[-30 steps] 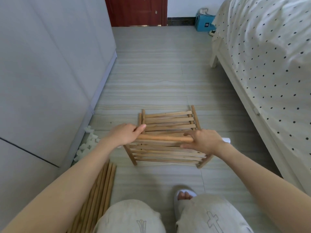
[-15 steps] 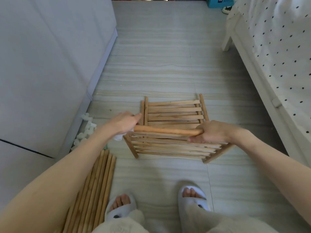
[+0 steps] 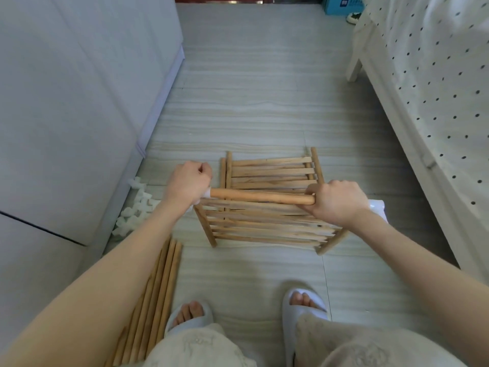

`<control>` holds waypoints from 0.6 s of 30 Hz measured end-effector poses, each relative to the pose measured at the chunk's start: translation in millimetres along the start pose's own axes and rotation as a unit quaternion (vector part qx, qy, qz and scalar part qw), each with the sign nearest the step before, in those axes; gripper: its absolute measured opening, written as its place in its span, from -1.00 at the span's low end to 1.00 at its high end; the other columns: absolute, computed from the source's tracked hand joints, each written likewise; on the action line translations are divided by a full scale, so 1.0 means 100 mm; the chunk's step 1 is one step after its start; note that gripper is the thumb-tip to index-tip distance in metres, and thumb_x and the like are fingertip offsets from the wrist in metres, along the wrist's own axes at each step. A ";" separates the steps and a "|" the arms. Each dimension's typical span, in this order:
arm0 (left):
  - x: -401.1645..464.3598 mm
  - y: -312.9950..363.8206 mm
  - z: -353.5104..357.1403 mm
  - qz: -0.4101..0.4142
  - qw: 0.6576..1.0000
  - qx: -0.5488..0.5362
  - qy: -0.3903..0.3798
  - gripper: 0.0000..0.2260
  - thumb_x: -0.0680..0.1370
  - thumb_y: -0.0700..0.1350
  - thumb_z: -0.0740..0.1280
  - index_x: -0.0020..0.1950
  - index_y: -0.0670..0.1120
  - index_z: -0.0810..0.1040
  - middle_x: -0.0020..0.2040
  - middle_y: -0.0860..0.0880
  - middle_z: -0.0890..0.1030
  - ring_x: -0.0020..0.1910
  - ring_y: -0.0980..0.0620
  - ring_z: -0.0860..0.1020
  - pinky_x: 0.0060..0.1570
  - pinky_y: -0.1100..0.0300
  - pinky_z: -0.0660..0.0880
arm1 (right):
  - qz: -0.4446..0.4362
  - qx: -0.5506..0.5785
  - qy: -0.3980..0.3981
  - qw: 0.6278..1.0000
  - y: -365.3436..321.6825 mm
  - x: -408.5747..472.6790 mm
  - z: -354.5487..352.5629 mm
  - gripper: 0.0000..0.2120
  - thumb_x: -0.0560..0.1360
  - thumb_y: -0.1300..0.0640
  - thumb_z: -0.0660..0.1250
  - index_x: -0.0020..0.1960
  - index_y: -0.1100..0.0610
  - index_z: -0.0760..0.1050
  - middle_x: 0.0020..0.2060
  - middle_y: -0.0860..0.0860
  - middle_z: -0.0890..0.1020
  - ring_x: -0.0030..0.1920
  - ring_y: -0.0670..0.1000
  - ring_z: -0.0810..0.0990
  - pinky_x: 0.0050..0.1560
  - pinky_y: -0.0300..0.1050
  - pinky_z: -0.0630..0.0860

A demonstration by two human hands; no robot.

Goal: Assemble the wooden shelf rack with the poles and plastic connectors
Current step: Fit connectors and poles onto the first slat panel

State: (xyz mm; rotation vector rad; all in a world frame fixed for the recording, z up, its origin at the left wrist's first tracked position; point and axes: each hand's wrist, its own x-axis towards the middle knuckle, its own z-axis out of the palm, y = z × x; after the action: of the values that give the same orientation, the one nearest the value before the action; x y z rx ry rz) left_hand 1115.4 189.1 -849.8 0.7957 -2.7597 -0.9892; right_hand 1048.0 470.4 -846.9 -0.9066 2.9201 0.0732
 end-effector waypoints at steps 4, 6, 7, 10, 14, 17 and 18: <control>0.09 -0.01 0.01 -0.070 0.982 -0.175 -0.002 -0.69 0.60 -0.06 0.13 -0.24 -0.07 0.57 -0.36 -0.04 0.64 -0.35 -0.02 0.59 -0.37 0.21 0.47 | 0.043 -0.038 0.086 0.995 -0.06 0.01 0.12 -0.61 0.49 -0.29 0.12 -0.03 -0.02 0.53 -0.28 0.01 0.62 -0.23 0.12 0.59 -0.36 -0.16 0.25; 0.12 -0.07 0.00 -0.148 0.940 -0.304 -0.051 -0.70 0.62 -0.07 0.11 -0.14 -0.13 0.57 -0.27 -0.10 0.65 -0.37 -0.04 0.56 -0.50 0.26 0.43 | 0.050 -0.030 0.080 0.995 -0.03 0.05 0.13 -0.62 0.50 -0.28 0.13 -0.01 -0.02 0.53 -0.30 0.01 0.61 -0.29 0.11 0.54 -0.35 -0.16 0.25; 0.09 -0.12 0.00 -0.176 0.912 -0.362 -0.077 -0.71 0.62 -0.08 0.10 -0.11 -0.14 0.57 -0.23 -0.12 0.64 -0.40 -0.02 0.53 -0.53 0.29 0.41 | 0.050 -0.028 0.076 0.995 -0.02 0.08 0.13 -0.62 0.49 -0.28 0.13 -0.02 -0.02 0.53 -0.32 0.01 0.60 -0.32 0.10 0.49 -0.36 -0.16 0.24; -0.08 -0.36 0.20 -0.191 0.896 -0.388 -0.105 -0.75 0.63 -0.09 0.10 -0.11 -0.08 0.53 -0.10 -0.12 0.58 -0.16 -0.02 0.53 -0.14 0.18 0.46 | 0.047 -0.034 0.078 0.995 0.00 0.16 0.13 -0.61 0.51 -0.28 0.12 -0.02 0.01 0.51 -0.35 0.01 0.57 -0.36 0.09 0.43 -0.37 -0.16 0.22; -0.27 -0.61 0.52 -0.243 0.883 -0.387 -0.105 -0.75 0.63 -0.10 0.08 -0.07 -0.09 0.52 -0.06 -0.05 0.57 0.05 -0.01 0.51 0.25 -0.01 0.37 | 0.034 -0.025 0.062 0.997 -0.03 0.26 0.12 -0.64 0.54 -0.23 0.11 0.03 0.02 0.49 -0.27 0.03 0.60 -0.25 0.13 0.55 -0.32 -0.15 0.26; -0.25 -0.67 0.59 -0.219 0.901 -0.370 -0.057 -0.76 0.59 -0.27 0.08 -0.03 -0.09 0.54 0.01 -0.01 0.58 0.15 -0.01 0.48 0.26 0.07 0.36 | 0.032 -0.002 0.054 0.998 0.01 0.32 0.08 -0.65 0.54 -0.23 0.12 0.02 -0.01 0.52 -0.28 0.03 0.56 -0.27 0.11 0.47 -0.30 -0.14 0.28; -0.24 -0.67 0.59 -0.199 0.911 -0.357 -0.050 -0.75 0.57 -0.30 0.11 0.02 -0.08 0.55 0.02 0.02 0.58 0.17 0.00 0.47 0.20 0.15 0.38 | 0.045 0.017 0.056 0.997 0.04 0.33 0.05 -0.64 0.53 -0.25 0.12 -0.01 -0.02 0.53 -0.26 0.04 0.59 -0.25 0.13 0.51 -0.29 -0.13 0.30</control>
State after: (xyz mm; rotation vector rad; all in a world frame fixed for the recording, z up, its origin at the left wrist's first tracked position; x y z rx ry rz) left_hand 1150.0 190.6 -935.8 1.1825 -2.0381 -1.9846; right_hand 1019.2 456.0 -854.8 -0.8000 3.0536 -0.0233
